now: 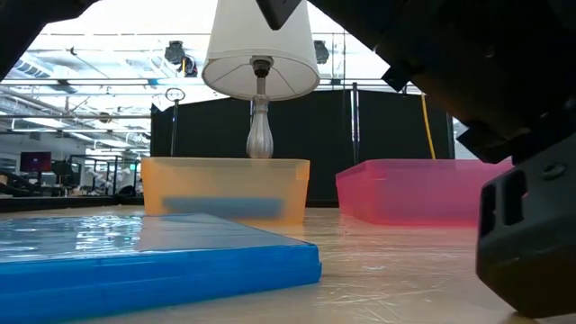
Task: Pick & place jewel cases by type
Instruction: Put the black CD case into the red bin
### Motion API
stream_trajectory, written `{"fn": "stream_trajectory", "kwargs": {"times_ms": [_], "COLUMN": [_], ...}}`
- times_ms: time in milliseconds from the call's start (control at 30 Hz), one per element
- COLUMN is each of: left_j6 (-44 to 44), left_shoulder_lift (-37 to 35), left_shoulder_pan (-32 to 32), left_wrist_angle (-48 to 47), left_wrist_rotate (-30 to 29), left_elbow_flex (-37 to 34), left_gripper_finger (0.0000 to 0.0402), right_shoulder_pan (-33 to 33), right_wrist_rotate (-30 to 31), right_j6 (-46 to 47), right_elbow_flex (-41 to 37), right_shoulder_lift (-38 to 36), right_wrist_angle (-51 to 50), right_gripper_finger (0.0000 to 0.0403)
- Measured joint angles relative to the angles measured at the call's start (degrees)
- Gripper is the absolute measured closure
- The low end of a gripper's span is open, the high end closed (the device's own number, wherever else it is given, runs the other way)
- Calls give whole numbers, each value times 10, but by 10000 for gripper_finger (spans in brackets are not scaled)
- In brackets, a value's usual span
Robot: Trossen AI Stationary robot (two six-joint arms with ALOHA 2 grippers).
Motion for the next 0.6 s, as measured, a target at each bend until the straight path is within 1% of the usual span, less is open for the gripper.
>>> {"fn": "stream_trajectory", "kwargs": {"times_ms": [100, 367, 600], "left_j6": [13, 41, 105], "left_shoulder_lift": [0, 0, 0], "left_shoulder_pan": [0, -1, -5], "left_wrist_angle": [10, 14, 16], "left_wrist_rotate": [-3, -35, -117], "left_elbow_flex": [0, 0, 0], "left_gripper_finger": [206, 206, 206], "right_shoulder_pan": [0, 0, 0], "right_wrist_rotate": [1, 4, 5], "right_j6": [-2, -8, -10], "right_elbow_flex": [0, 0, 0], "right_shoulder_lift": [0, 0, 0], "right_wrist_angle": [0, 0, -3], "right_gripper_finger": [234, 234, 234]}}
